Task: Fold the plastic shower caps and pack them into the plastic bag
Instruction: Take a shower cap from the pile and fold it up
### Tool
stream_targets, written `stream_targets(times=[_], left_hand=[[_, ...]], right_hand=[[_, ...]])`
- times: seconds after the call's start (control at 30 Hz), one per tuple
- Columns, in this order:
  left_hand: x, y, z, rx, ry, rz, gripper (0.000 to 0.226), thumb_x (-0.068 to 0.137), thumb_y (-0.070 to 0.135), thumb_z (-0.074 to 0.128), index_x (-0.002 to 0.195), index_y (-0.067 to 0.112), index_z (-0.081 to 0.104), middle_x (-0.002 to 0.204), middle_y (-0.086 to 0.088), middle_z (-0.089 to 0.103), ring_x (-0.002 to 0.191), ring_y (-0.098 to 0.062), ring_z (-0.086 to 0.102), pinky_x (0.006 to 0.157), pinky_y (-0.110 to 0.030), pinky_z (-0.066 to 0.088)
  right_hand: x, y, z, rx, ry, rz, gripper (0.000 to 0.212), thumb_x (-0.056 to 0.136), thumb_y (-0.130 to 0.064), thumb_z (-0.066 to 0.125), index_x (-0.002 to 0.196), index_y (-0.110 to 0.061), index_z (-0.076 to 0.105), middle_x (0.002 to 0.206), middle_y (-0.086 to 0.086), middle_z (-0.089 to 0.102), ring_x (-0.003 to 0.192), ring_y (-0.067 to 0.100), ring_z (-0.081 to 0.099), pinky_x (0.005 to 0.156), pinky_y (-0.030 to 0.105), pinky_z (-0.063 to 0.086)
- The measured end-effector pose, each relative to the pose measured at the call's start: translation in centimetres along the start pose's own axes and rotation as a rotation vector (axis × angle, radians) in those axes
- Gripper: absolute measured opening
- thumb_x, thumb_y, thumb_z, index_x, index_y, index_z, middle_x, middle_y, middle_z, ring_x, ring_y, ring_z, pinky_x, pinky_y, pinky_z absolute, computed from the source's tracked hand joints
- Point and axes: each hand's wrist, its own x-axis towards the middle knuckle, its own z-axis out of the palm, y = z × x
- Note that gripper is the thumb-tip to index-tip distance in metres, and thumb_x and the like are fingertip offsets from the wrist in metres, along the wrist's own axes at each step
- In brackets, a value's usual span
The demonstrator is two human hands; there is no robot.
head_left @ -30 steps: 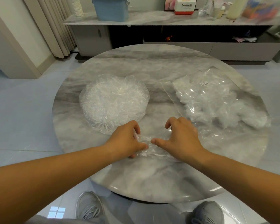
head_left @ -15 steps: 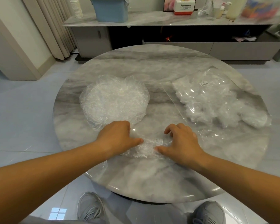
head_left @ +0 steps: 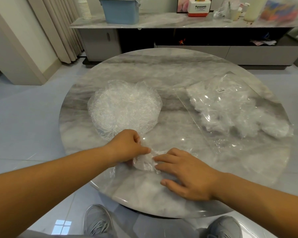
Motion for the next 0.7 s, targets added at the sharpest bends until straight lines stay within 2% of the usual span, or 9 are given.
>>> stream_targets(times=[0.07,0.13,0.23,0.3,0.37,0.47,0.57,0.63,0.7], left_hand=[[-0.4,0.5,-0.2,-0.316,-0.089,-0.107,0.03,0.083,0.014,0.082,0.075,0.013,0.053,0.064,-0.009,0.057,0.05,-0.017,0.056,0.048,-0.027,0.052],[-1.0,1.2,-0.1,-0.572,-0.197,-0.176,0.02,0.088,0.01,0.076,0.081,0.009,0.058,0.069,-0.013,0.061,0.058,-0.019,0.065,0.059,-0.032,0.061],[-1.6,1.7,0.8,-0.732,-0.292,-0.191,0.01,0.094,0.012,0.069,0.095,0.004,0.062,0.076,-0.014,0.066,0.07,-0.025,0.072,0.068,-0.035,0.062],[-1.6,1.5,1.6,-0.697,-0.291,-0.173,0.012,0.096,0.013,0.066,0.1,0.002,0.064,0.078,-0.013,0.066,0.073,-0.024,0.071,0.072,-0.036,0.061],[-1.7,1.3,2.2,-0.593,-0.267,-0.128,0.014,0.096,0.015,0.066,0.1,0.002,0.068,0.082,-0.012,0.067,0.073,-0.02,0.071,0.076,-0.035,0.061],[-1.8,1.4,2.8,-0.485,-0.248,-0.065,0.018,0.093,0.019,0.07,0.101,0.002,0.071,0.084,-0.012,0.068,0.073,-0.016,0.069,0.078,-0.033,0.062],[-1.9,1.4,3.0,-0.442,-0.237,-0.036,0.02,0.091,0.02,0.074,0.102,0.004,0.071,0.084,-0.013,0.069,0.074,-0.017,0.069,0.079,-0.034,0.063],[-1.9,1.4,3.1,-0.435,-0.233,-0.021,0.022,0.09,0.019,0.076,0.105,0.005,0.069,0.085,-0.014,0.07,0.075,-0.018,0.07,0.08,-0.036,0.063],[-1.9,1.3,3.1,-0.434,-0.233,-0.016,0.025,0.088,0.02,0.078,0.107,0.007,0.067,0.088,-0.015,0.071,0.077,-0.02,0.071,0.081,-0.038,0.063]], right_hand=[[0.1,-0.1,0.0,-0.009,0.008,0.012,0.051,0.101,-0.054,0.04,0.14,-0.025,0.054,0.152,-0.009,0.045,0.127,0.012,0.04,0.108,0.031,0.037],[0.3,-0.3,-0.1,-0.023,0.007,0.021,0.05,0.1,-0.055,0.039,0.139,-0.027,0.054,0.145,-0.011,0.046,0.122,0.012,0.04,0.105,0.032,0.037],[0.2,-0.6,-0.5,0.0,-0.016,-0.015,0.044,0.101,-0.052,0.04,0.133,-0.029,0.058,0.126,-0.01,0.051,0.114,0.011,0.042,0.101,0.032,0.039],[-0.3,-0.5,-1.1,0.124,0.037,-0.012,0.042,0.098,-0.046,0.047,0.129,-0.025,0.065,0.128,-0.008,0.059,0.117,0.01,0.05,0.103,0.027,0.042],[-1.1,0.0,-1.6,0.253,0.214,0.084,0.037,0.093,-0.042,0.053,0.116,-0.02,0.073,0.125,-0.007,0.066,0.116,0.005,0.058,0.1,0.023,0.047],[-1.2,1.0,-2.1,0.093,0.448,0.288,0.038,0.091,-0.047,0.057,0.111,-0.018,0.07,0.114,-0.005,0.067,0.108,0.013,0.06,0.093,0.031,0.05],[-0.7,1.2,-3.1,0.09,0.236,0.693,0.06,0.088,-0.063,0.06,0.13,-0.021,0.055,0.118,-0.004,0.061,0.109,0.017,0.059,0.087,0.03,0.048],[-0.4,1.0,-3.5,0.157,0.09,0.823,0.055,0.085,-0.066,0.063,0.119,-0.023,0.055,0.1,-0.009,0.062,0.092,0.013,0.061,0.074,0.029,0.048],[-0.1,1.0,-3.5,0.251,0.092,0.856,0.042,0.084,-0.057,0.07,0.104,-0.022,0.057,0.087,-0.011,0.059,0.079,0.01,0.059,0.066,0.028,0.048]])
